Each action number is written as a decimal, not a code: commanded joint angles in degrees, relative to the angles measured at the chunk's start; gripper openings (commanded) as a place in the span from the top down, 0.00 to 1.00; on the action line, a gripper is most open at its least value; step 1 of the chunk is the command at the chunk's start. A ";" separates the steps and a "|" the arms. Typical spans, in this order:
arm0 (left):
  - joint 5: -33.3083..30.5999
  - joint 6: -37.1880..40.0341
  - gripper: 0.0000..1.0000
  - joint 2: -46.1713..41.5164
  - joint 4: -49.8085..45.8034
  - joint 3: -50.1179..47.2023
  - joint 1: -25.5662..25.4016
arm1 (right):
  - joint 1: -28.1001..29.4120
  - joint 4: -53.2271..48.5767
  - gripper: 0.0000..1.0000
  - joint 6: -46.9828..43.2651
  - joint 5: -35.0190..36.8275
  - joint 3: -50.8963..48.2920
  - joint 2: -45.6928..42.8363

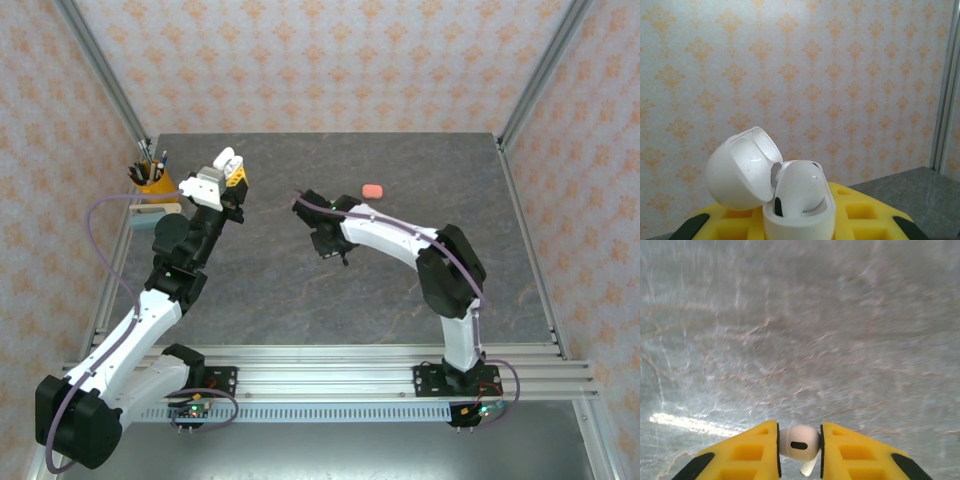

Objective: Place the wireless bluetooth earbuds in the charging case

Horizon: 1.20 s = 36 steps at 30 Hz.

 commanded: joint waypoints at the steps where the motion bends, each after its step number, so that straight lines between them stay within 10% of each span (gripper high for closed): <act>1: 1.78 -0.27 1.00 -0.37 0.10 1.75 0.65 | -1.19 0.54 0.77 0.71 5.38 3.87 -4.99; 23: 15.17 -3.35 1.00 7.63 0.30 8.55 -2.42 | -3.28 4.54 0.74 -15.36 2.86 47.36 -6.28; 36: 14.32 -4.36 1.00 16.31 5.92 15.32 -7.43 | -3.28 15.55 0.74 -17.72 -8.78 39.72 -11.49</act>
